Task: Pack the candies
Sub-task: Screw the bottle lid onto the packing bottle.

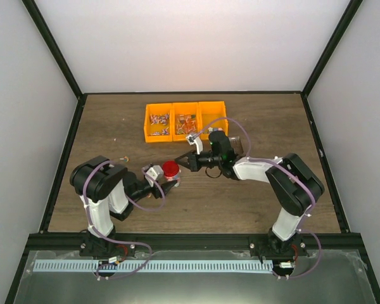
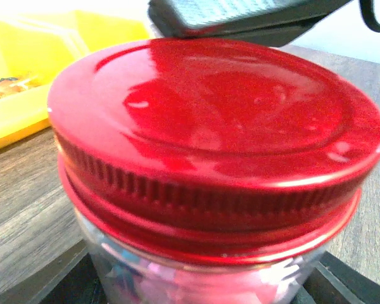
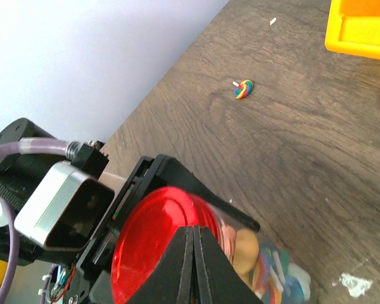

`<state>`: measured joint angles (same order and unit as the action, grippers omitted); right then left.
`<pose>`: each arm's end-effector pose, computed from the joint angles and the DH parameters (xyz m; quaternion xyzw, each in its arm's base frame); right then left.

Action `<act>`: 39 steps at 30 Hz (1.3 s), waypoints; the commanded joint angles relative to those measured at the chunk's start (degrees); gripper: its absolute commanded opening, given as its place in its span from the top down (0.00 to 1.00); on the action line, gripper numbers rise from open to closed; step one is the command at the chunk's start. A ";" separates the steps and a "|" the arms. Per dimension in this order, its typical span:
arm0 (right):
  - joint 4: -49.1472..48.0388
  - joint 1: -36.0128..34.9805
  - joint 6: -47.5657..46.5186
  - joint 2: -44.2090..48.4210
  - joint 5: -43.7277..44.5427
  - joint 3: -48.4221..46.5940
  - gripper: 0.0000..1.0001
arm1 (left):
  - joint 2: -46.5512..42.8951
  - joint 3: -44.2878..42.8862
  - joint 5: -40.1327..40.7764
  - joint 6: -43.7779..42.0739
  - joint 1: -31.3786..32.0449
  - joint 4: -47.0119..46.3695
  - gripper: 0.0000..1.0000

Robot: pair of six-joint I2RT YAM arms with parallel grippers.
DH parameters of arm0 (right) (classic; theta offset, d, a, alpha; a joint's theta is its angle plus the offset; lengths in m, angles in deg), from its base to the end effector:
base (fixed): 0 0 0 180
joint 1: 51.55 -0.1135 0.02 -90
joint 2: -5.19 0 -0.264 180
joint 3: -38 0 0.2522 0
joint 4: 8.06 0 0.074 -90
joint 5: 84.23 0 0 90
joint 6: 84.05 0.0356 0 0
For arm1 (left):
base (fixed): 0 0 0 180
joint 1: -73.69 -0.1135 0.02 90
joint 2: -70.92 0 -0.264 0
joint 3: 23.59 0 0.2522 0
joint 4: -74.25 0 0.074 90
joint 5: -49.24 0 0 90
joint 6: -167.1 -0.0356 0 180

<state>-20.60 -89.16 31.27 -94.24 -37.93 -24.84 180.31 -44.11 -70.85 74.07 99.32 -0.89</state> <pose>0.2677 0.2373 0.1830 -0.2848 0.7525 0.5300 0.2679 0.1856 -0.1088 0.0855 0.3433 0.6963 -0.3171 0.5448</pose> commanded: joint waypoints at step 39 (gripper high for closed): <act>13.80 -1.46 -3.69 -5.95 -1.04 -14.24 0.71 | 4.62 3.04 0.38 5.05 -1.63 -12.59 0.44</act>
<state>-7.90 -90.05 28.91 -99.88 -37.43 -36.49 180.35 -44.16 -70.96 76.81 98.29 -0.91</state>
